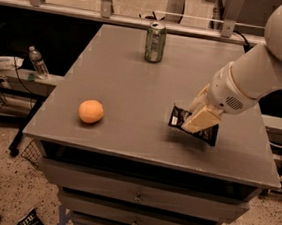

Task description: Move rxbar chocolate near orange

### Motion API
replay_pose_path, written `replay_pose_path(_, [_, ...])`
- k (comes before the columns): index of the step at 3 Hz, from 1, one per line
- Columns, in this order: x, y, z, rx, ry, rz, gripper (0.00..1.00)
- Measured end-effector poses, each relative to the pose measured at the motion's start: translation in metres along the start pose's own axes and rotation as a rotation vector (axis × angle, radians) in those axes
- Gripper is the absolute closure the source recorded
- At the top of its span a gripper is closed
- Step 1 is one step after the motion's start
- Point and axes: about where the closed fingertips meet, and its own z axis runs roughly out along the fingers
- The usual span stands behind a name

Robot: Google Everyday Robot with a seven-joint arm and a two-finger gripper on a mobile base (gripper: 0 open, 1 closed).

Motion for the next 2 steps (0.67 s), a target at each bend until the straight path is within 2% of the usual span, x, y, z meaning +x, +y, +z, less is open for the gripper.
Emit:
replay_pose_path(1, [-0.023,0.005,0.012,-0.019,0.027,-0.077,1.00])
replay_pose_path(2, [-0.063,0.015,0.030,-0.064,0.041,-0.207,1.00])
